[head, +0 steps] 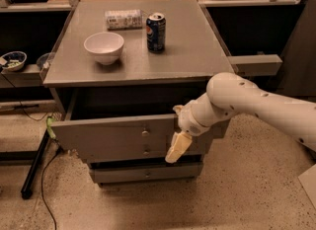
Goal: Open top drawer
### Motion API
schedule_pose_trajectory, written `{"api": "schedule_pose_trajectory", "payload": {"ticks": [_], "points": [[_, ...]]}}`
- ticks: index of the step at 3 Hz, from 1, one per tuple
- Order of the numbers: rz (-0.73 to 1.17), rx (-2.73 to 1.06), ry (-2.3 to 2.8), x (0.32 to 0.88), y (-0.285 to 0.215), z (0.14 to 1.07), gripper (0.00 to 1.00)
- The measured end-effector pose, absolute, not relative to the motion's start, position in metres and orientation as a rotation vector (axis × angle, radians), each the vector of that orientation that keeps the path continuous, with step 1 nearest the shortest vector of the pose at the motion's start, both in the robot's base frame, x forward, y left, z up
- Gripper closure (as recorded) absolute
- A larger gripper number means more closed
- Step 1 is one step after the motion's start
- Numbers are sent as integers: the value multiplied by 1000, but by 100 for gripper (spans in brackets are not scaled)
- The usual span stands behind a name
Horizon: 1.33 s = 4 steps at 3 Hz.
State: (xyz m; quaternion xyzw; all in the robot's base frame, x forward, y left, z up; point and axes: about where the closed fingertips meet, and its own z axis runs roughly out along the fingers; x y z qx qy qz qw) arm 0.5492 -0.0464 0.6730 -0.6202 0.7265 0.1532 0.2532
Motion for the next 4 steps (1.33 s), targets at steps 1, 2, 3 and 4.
{"api": "schedule_pose_trajectory", "payload": {"ticks": [1, 2, 3, 4], "points": [[489, -1689, 1943, 532, -42, 672, 0], [519, -1692, 1922, 525, -41, 674, 0], [549, -1694, 1900, 519, -41, 676, 0], [665, -1682, 1842, 504, -43, 682, 0]]}}
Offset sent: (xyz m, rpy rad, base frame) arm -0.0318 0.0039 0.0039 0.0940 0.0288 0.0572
